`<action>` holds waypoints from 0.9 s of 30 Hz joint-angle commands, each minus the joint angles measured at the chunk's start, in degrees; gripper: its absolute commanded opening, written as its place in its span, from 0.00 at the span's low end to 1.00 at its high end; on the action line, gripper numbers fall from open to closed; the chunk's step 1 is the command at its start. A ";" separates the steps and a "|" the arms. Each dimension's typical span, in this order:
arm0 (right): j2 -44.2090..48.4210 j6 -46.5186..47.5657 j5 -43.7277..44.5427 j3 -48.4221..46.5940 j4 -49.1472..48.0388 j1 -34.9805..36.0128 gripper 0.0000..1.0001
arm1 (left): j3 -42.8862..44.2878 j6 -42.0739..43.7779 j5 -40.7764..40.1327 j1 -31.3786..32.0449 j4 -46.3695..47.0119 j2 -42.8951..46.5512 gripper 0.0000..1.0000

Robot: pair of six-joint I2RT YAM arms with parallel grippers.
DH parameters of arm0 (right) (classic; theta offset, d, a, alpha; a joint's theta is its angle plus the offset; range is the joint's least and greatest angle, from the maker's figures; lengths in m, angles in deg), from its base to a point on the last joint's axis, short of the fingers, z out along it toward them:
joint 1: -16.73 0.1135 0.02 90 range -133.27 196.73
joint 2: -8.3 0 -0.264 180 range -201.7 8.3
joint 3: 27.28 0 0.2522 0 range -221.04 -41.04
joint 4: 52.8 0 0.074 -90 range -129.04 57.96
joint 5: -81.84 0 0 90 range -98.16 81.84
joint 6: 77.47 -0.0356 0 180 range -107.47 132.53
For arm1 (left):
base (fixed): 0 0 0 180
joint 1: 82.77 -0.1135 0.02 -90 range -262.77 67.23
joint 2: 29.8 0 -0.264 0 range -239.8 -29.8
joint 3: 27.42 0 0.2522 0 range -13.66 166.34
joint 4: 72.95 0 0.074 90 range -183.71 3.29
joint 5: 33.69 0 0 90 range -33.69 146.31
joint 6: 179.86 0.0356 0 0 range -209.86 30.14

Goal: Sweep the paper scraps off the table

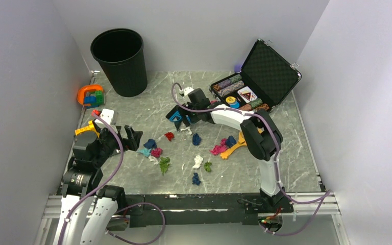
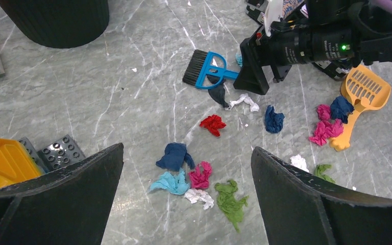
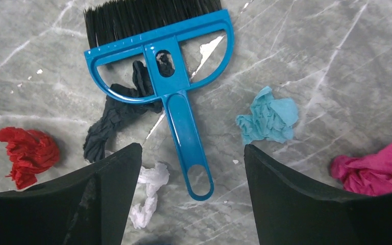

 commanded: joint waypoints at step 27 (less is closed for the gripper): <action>35.79 0.55 -13.11 21.78 -0.45 2.56 0.19 | 7.38 -24.49 29.99 -0.68 18.31 -32.56 0.99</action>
